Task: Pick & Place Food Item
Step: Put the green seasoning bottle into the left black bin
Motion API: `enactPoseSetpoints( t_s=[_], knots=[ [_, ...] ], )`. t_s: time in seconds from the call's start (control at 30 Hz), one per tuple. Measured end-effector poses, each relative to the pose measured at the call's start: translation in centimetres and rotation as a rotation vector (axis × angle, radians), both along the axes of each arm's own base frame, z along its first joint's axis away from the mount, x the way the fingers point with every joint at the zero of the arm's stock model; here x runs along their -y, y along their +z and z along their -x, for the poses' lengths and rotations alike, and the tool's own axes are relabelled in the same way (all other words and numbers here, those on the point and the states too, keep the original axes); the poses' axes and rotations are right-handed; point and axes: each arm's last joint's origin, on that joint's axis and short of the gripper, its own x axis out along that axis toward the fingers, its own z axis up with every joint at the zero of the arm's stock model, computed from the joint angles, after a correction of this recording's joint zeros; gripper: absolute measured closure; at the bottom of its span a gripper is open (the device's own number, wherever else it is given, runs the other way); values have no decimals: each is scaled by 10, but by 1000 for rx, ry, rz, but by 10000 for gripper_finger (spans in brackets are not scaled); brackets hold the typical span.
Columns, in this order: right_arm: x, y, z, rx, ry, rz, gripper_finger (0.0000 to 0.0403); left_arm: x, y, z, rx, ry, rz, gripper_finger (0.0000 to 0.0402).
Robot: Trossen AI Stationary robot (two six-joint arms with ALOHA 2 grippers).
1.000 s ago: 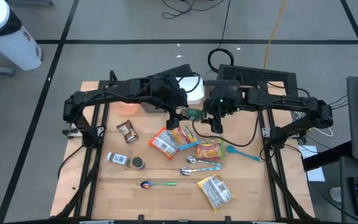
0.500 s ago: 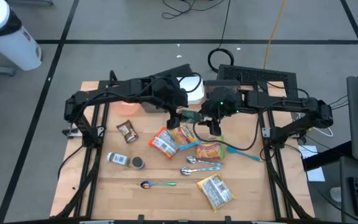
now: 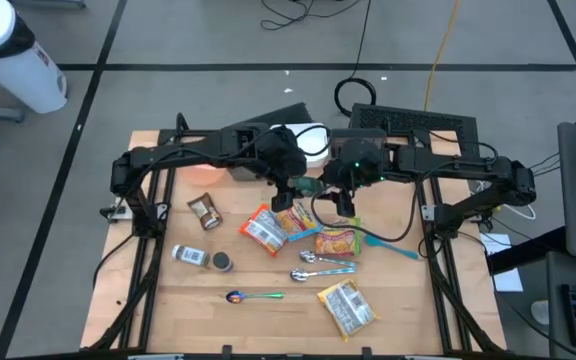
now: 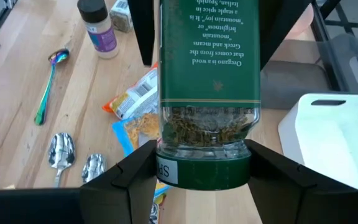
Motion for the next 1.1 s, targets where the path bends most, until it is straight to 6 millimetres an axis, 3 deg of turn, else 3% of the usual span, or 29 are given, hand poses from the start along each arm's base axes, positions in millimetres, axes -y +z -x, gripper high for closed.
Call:
enactPoseSetpoints(
  t_s=[0.57,0.83,1.1],
  knots=[
    [2,-2,2,-29,-15,32,205,-7,0,2,-10,25,10,131],
    [2,-2,2,-28,-24,27,205,-7,-1,2,-15,27,5,197],
    [2,-2,2,-27,-25,27,203,-7,-1,2,-14,23,1,197]
  ],
)
